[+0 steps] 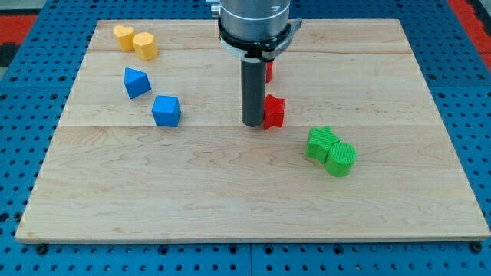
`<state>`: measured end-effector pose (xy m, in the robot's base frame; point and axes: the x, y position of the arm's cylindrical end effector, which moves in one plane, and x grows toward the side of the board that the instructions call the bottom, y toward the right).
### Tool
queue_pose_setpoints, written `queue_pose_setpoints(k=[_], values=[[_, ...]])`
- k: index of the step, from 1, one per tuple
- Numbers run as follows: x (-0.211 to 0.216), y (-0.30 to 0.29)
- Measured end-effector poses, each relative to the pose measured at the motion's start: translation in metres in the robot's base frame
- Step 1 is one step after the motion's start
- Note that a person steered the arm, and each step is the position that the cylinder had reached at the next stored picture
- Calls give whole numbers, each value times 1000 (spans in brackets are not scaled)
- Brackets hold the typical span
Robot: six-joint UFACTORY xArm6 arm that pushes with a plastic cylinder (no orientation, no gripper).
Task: Move your arm closer to the yellow hexagon
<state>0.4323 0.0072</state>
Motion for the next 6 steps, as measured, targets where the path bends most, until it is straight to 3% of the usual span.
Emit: queue_pose_setpoints(k=[1, 2, 3, 4, 5, 6], values=[[-14, -2], [-67, -47], [-122, -104], [-125, -179], [-154, -236], [-164, -189]])
